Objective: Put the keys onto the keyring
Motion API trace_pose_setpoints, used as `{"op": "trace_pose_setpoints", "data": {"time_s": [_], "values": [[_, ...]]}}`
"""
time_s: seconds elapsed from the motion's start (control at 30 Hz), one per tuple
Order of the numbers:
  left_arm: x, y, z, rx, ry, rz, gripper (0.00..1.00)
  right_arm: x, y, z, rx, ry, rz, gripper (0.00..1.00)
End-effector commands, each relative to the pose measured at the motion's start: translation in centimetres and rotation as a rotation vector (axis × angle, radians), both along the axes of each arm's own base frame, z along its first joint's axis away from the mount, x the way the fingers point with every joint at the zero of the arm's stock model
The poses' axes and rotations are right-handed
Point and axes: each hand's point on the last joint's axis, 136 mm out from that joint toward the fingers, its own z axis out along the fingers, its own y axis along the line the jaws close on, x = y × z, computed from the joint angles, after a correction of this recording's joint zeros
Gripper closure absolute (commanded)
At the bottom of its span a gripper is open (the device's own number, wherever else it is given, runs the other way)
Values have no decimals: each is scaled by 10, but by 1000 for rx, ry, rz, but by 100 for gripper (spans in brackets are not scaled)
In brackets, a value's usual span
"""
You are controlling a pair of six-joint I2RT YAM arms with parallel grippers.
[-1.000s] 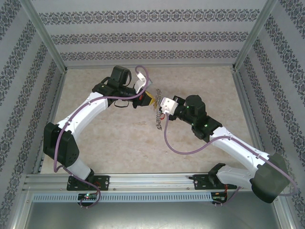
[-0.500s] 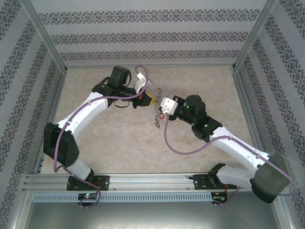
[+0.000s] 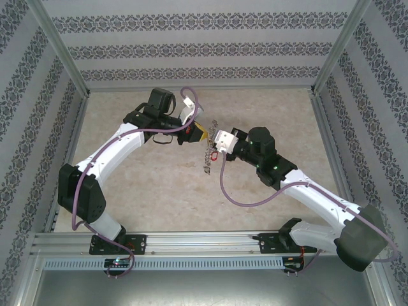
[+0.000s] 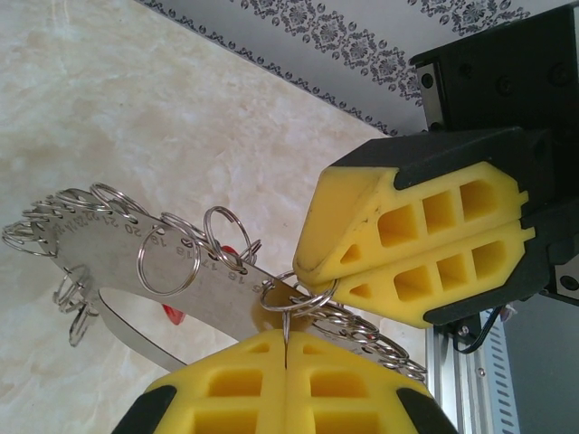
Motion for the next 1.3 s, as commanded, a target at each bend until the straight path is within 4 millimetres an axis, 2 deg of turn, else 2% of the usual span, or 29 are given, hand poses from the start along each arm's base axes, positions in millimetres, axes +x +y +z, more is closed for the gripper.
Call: {"op": "trace_pose_setpoints", "data": {"time_s": [0.0,0.43,0.7,0.83,1.03,1.27], "values": [[-5,1,17,-43,-30,-17,100,-6,9,28,76,-51,44,100],[-12,1,25,-56,-116,-39,100,-1,17,14,31,24,40,100],[-19,0,21,-22,-167,-65,100,1,25,10,-4,89,29,100],[-21,1,20,-4,-194,-72,100,-6,31,9,3,167,53,100],[-19,5,26,-10,-263,-28,100,-27,36,4,29,243,139,100],[-16,4,29,-20,-250,-8,100,-37,35,4,44,244,181,97]]}}
